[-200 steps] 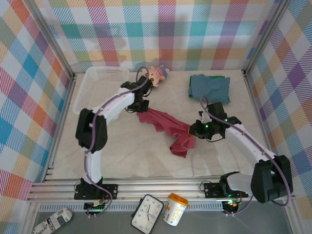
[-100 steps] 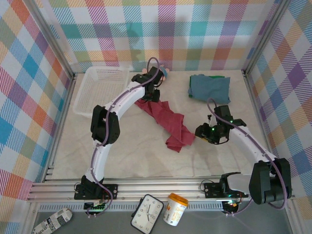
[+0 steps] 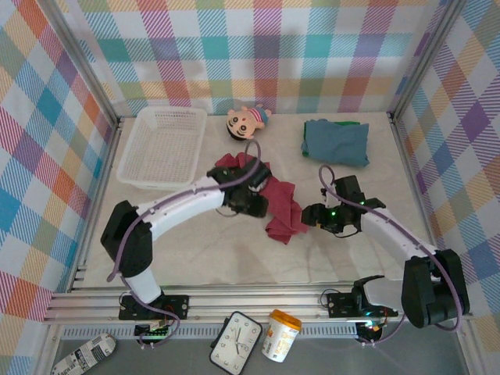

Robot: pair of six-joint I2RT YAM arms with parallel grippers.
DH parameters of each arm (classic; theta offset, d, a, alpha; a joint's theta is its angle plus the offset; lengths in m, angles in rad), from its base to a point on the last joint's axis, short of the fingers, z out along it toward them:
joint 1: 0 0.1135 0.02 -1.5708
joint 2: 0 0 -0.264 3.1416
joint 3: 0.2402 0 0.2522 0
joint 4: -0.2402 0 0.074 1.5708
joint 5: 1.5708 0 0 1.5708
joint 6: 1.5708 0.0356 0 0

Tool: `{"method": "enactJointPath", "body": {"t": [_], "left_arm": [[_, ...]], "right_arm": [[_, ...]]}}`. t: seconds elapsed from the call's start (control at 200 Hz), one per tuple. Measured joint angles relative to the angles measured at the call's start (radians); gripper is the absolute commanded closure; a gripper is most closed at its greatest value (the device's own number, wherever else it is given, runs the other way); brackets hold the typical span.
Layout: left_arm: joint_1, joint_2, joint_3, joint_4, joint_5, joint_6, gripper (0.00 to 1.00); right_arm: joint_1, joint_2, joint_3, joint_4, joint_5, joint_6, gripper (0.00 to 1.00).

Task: Fold and stack the tank tops

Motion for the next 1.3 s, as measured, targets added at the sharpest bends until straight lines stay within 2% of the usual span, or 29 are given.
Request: {"method": "enactJointPath", "body": {"t": [0.075, 0.165, 0.23, 0.335, 0.4, 0.58, 0.925, 1.03, 1.24, 1.3], "left_arm": [[-0.064, -0.003, -0.074, 0.061, 0.005, -0.051, 0.49], [-0.13, 0.018, -0.128, 0.126, 0.006, -0.116, 0.49], [-0.17, 0.051, -0.13, 0.175, -0.002, -0.151, 0.49], [-0.218, 0.114, -0.121, 0.254, -0.02, -0.197, 0.49], [-0.235, 0.153, -0.111, 0.288, -0.027, -0.216, 0.49], [-0.246, 0.256, -0.057, 0.307, -0.055, -0.251, 0.51], [-0.242, 0.306, -0.006, 0.267, -0.141, -0.301, 0.57], [-0.241, 0.308, 0.0, 0.257, -0.152, -0.309, 0.65], [-0.237, 0.344, 0.058, 0.184, -0.193, -0.305, 1.0], [-0.236, 0.341, 0.059, 0.164, -0.21, -0.299, 1.0]], "right_arm": [[0.013, 0.045, -0.012, 0.034, 0.0, 0.0, 0.36], [0.024, 0.098, -0.017, 0.081, -0.001, 0.006, 0.41], [0.026, 0.13, -0.018, 0.116, -0.006, 0.017, 0.5], [0.027, 0.162, -0.018, 0.159, -0.021, 0.039, 0.7], [0.027, 0.164, -0.018, 0.174, -0.032, 0.056, 0.77], [0.02, 0.153, -0.016, 0.183, -0.06, 0.096, 0.86], [-0.003, 0.106, -0.05, 0.195, -0.172, 0.191, 0.9], [-0.003, 0.098, -0.066, 0.195, -0.185, 0.208, 0.91], [-0.028, 0.067, -0.073, 0.184, -0.199, 0.215, 0.93], [-0.046, 0.04, -0.073, 0.174, -0.203, 0.216, 0.94]]}}
